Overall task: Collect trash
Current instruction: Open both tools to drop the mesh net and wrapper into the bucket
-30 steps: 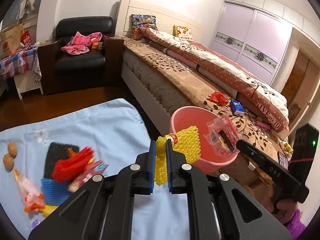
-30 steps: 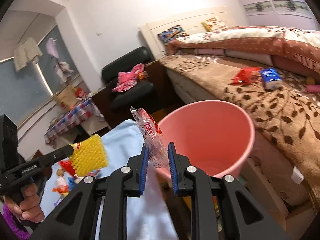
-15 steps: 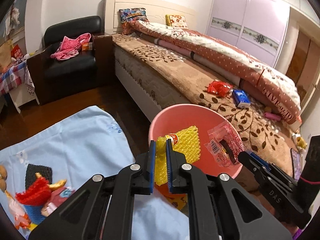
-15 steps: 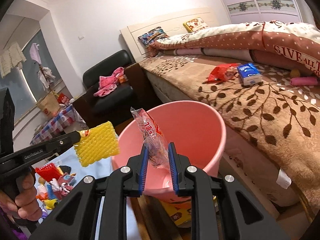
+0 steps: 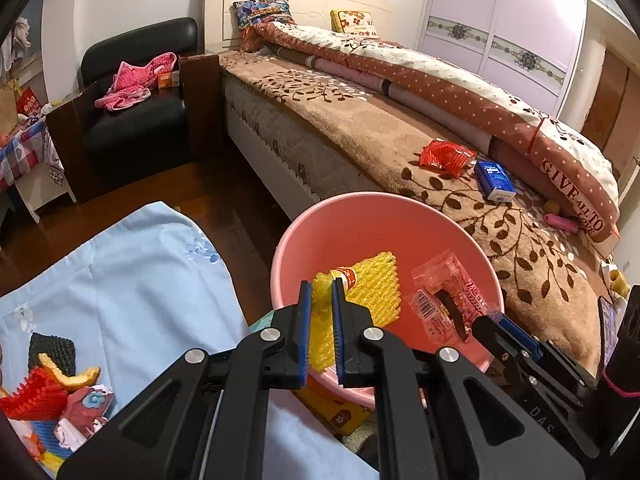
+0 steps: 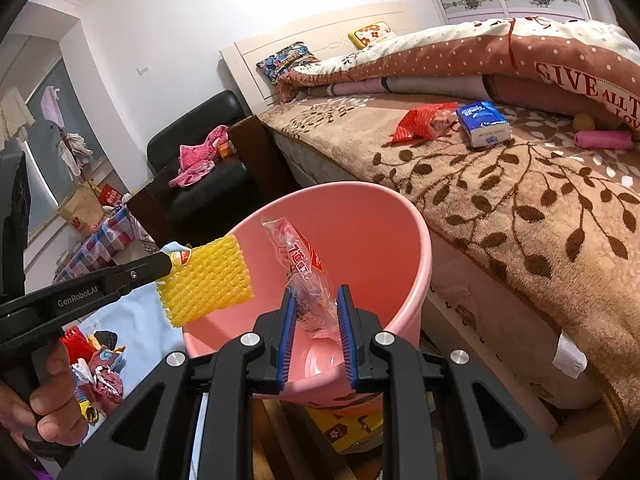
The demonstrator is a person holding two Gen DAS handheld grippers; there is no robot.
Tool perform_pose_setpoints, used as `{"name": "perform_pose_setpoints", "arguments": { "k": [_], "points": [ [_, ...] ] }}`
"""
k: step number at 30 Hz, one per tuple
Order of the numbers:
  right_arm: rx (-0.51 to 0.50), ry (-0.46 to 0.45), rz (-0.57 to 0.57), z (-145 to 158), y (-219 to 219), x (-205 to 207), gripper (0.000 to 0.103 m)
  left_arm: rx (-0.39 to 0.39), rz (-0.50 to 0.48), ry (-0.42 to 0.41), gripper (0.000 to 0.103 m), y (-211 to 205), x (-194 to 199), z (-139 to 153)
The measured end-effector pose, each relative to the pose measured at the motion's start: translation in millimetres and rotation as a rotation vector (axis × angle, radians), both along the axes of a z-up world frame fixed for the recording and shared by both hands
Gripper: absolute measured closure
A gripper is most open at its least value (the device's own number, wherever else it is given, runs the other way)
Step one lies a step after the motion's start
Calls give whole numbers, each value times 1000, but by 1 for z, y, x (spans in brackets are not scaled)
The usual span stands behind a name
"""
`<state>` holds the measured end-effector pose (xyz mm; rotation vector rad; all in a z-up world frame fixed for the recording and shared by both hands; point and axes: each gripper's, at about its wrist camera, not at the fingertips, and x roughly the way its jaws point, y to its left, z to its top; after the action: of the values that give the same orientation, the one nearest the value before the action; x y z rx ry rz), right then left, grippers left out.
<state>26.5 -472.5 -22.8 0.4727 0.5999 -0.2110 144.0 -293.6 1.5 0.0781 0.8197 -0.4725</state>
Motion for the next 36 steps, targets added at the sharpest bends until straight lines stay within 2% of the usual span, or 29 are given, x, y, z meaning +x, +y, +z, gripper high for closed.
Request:
{"name": "perform_pose_setpoints", "arguments": {
  "k": [7, 8, 12, 25, 36],
  "points": [
    [-7, 10, -2, -2, 2, 4, 80, -26, 4, 18, 91, 2, 2, -3],
    [-8, 10, -3, -3, 2, 4, 80, -30, 5, 19, 88, 3, 2, -3],
    [-10, 6, -15, -3, 3, 3, 64, -40, -1, 18, 72, 5, 1, -1],
    [-7, -7, -11, 4, 7, -2, 61, -45, -3, -1, 71, 14, -13, 7],
    [-16, -23, 53, 15, 33, -6, 61, -39, 0, -49, 71, 35, -38, 19]
  ]
}}
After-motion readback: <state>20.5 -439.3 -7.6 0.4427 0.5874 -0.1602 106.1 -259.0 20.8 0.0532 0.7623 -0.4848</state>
